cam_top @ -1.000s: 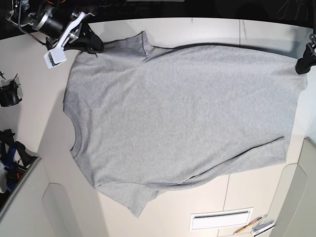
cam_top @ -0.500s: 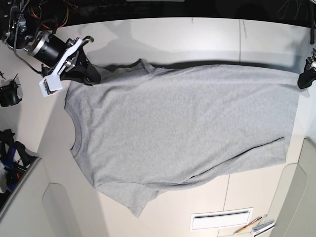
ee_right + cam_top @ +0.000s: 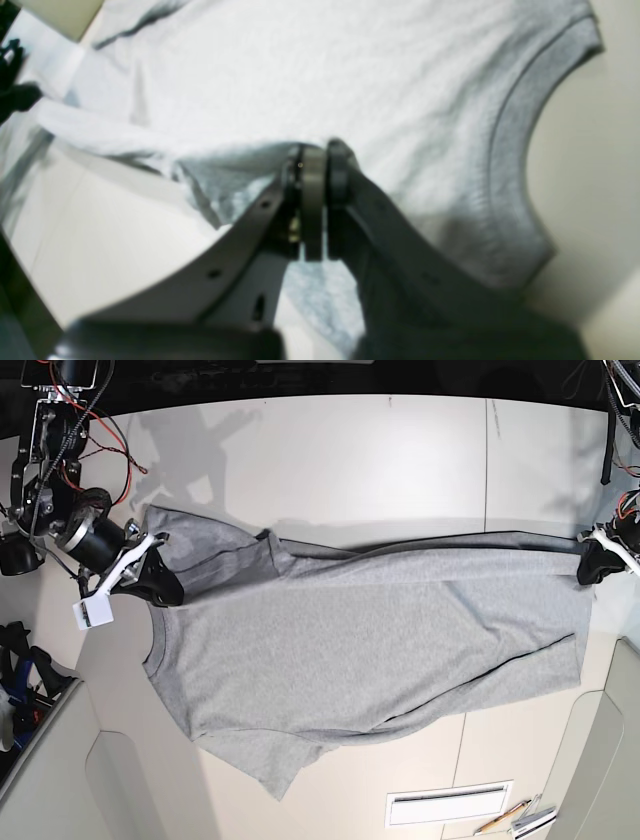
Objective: Fold the T-shirt properly
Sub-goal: 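Drag the gripped shirt edge with the right gripper away from the left gripper, then regrip the shirt edge with the right gripper near the sleeve seam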
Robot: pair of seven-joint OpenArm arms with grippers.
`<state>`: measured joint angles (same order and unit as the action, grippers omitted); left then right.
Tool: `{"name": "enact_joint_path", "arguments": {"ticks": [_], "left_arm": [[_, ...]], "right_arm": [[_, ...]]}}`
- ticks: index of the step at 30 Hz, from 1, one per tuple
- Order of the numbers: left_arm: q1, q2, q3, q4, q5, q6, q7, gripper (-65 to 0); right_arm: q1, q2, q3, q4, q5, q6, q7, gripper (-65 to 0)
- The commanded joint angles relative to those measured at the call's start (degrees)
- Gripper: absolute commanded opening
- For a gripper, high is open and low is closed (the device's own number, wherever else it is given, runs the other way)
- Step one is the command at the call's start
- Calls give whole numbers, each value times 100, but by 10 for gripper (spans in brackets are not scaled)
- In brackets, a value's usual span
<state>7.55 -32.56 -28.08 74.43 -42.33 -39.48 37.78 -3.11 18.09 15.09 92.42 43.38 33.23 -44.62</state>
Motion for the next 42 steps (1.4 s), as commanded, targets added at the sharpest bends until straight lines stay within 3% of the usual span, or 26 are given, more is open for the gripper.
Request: {"name": "enact_joint_path", "arguments": {"ticks": [1, 9, 14, 24, 35, 39, 42], "left_arm": [[-96, -140, 0, 20, 31, -52, -216, -650], [-402, -140, 256, -715, 404, 114, -708, -650], [-599, -140, 256, -1172, 404, 109, -728, -650], [-660, -140, 256, -1600, 407, 111, -896, -650], [-660, -138, 256, -1602, 507, 114, -931, -650], [-660, -140, 256, -1602, 511, 114, -931, -535], [-660, -138, 256, -1600, 511, 111, -929, -522]], "right_arm": [[188, 79, 22, -22, 98, 20, 151, -650], [616, 79, -385, -678, 81, 20, 201, -650], [656, 59, -715, -896, -402, 9, 498, -650], [656, -382, -730, -935, -916, 2, 758, -650], [658, -492, -730, -1147, -1386, -2, 1185, -650], [651, -494, -730, -1338, -1386, -2, 1204, -650], [647, -492, -730, -1344, -1274, -2, 1204, -650]]}}
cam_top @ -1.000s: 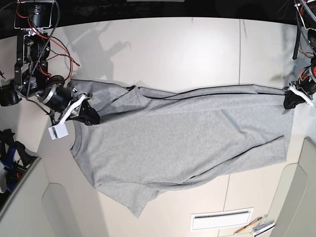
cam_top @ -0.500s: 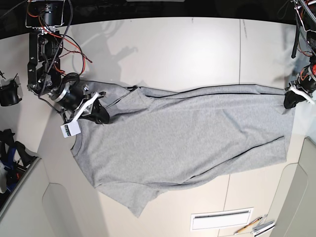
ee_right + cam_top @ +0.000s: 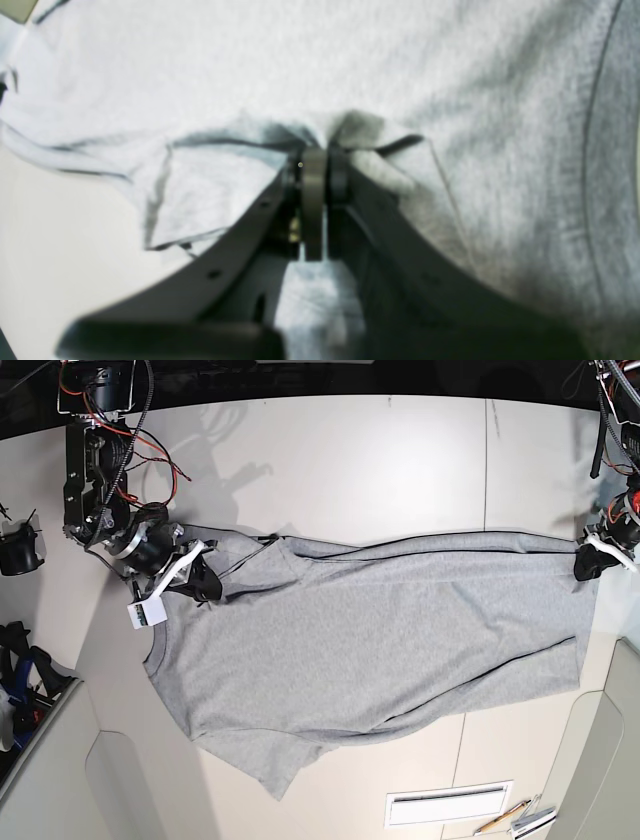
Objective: Fold the T-shirt properly
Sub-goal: 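Regrip the shirt edge with the right gripper near the sleeve seam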
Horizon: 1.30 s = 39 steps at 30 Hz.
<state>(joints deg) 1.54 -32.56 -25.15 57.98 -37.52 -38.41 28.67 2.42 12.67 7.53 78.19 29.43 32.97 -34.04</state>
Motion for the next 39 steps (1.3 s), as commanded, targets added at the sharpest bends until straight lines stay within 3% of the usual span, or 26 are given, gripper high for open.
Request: {"name": "enact_joint_path", "arguments": {"ticks": [1, 2, 5, 7, 11, 19, 26, 31, 39], "left_arm": [[-59, -140, -37, 46, 31, 7, -17, -522], [-59, -142, -37, 46, 26, 7, -15, -522], [-59, -144, -37, 50, 22, -26, -11, -475], [-59, -142, -46, 76, 4, -159, -9, -417], [-57, -149, -81, 258, -114, -159, 275, -383], [-44, -146, -970, 695, -859, -159, 1587, -383], [205, -190, -1318, 721, -1071, -159, 1617, -376], [229, -190, -1318, 721, -1073, -159, 1572, -254], [245, -190, -1318, 721, -1047, -159, 1482, -254]], "right_arm": [[96, 50, 26, 79, 186, 24, 146, -650], [103, 50, 26, 79, 254, 24, 146, -613], [105, 48, 28, 81, 317, 24, 144, -373], [105, 48, 37, 81, 317, 24, 129, -293], [103, 48, 122, 229, 321, 24, 26, -290], [90, 50, 1036, 970, 942, 26, -844, -290], [70, 66, 1895, 1012, 960, 24, -970, -290], [28, 105, 2162, 968, 957, -83, -1078, -290], [-546, 129, 2177, 916, 968, -83, -1075, -289]]}}
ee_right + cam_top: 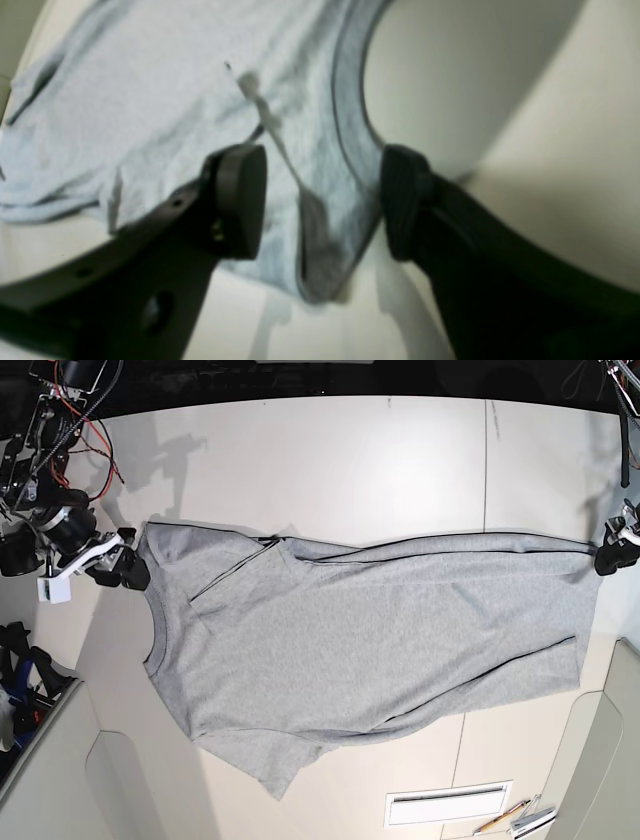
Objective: Fold the T-shirt properly
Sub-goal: 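Regrip the shirt edge with the right gripper near the sleeve seam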
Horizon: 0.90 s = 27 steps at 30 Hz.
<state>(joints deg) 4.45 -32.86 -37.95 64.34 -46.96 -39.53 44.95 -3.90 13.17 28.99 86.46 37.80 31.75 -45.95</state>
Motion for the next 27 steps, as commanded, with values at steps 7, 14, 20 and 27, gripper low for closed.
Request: {"name": "enact_joint_path", "arguments": {"ticks": [7, 14, 20, 27], "left_arm": [[-44, -160, -37, 83, 271, -47, -278, -253], [-46, -162, -37, 83, 354, -47, -319, -227], [-50, -160, -37, 83, 688, 138, -570, -227], [-48, -153, -20, 22, 518, 131, -568, -227]], "right_arm": [[-142, 79, 28, -24, 160, 37, 201, -207], [-138, 76, 31, -632, 179, 42, 254, -207], [-136, -4, 11, -822, 433, 111, 260, -207], [-133, -238, -299, -822, 466, 109, 251, -207]]}}
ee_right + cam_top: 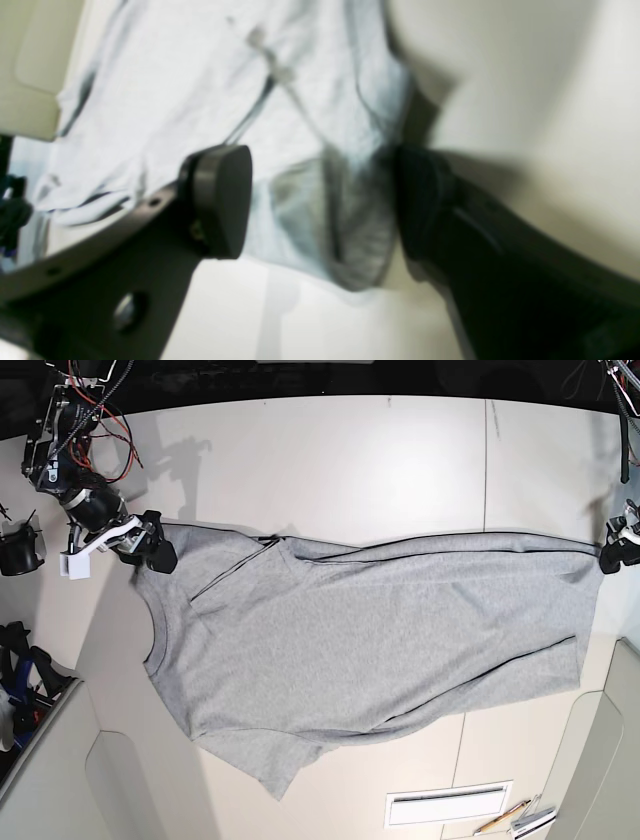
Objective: Fold the T-shirt properly
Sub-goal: 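Regrip the shirt edge with the right gripper near the sleeve seam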
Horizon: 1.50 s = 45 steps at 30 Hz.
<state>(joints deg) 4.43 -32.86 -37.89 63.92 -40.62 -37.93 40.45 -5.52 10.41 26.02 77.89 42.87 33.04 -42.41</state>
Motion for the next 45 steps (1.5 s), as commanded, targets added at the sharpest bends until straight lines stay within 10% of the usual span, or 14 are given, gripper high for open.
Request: {"name": "enact_joint_path", "arguments": {"ticks": [1, 34, 37, 42, 45], "left_arm": [[-46, -151, -26, 26, -133, -28, -120, -227], [-352, 352, 586, -295, 223, 0, -463, -230], [-345, 382, 612, -295, 256, -2, -463, -344], [-348, 382, 649, -295, 273, -2, -470, -650], [-345, 380, 649, -293, 273, -26, -470, -650]], "right_arm": [[26, 11, -46, 35, -44, -20, -96, -207], [28, -188, -120, 35, -39, -20, -90, -209], [28, -188, -120, 35, -39, -20, -87, -212], [28, -188, -120, 35, -42, -20, -63, -518], [42, -188, -120, 35, -42, -20, 9, -650]]}}
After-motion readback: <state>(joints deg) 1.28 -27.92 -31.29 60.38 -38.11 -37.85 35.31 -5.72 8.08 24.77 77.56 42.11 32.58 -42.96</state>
